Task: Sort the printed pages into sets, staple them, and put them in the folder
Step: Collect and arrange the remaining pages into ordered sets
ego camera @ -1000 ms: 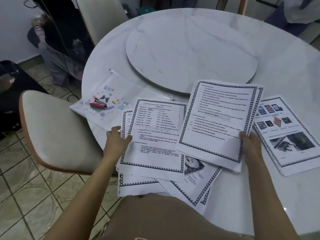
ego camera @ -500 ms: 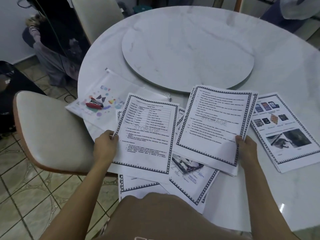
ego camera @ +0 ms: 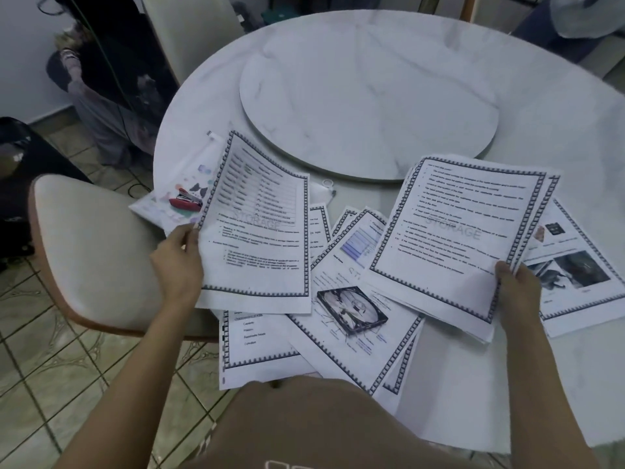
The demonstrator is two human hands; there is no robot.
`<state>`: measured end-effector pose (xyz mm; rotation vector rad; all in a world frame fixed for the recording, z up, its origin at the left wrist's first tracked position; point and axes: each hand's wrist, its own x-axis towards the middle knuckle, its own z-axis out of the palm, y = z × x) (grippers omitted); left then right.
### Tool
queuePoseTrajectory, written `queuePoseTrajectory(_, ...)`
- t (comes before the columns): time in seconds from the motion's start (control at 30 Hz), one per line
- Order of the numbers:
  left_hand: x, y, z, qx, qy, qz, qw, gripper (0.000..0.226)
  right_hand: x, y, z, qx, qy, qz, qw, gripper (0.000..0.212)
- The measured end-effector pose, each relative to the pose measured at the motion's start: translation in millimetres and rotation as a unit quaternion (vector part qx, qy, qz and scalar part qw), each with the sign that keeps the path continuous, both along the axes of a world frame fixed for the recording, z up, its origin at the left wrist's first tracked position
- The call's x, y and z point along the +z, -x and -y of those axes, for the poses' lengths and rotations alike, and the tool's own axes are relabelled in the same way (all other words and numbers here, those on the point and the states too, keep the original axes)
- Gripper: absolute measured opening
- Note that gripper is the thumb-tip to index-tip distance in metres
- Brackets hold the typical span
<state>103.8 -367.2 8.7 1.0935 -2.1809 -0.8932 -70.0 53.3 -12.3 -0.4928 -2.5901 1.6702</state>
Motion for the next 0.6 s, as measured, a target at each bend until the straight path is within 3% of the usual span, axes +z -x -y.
queuePoseTrajectory(0.33,-11,39,-56,-0.036,-0.180,0.002,0.983,0.026,16,4,-13,-0.051,0.082,-0.030,0.995,0.035)
queuePoseTrajectory(0.6,-17,48,-75,-0.081,-0.228,0.048,0.969,0.025,19,3,-22,-0.064,0.095,-0.020,0.993,0.033)
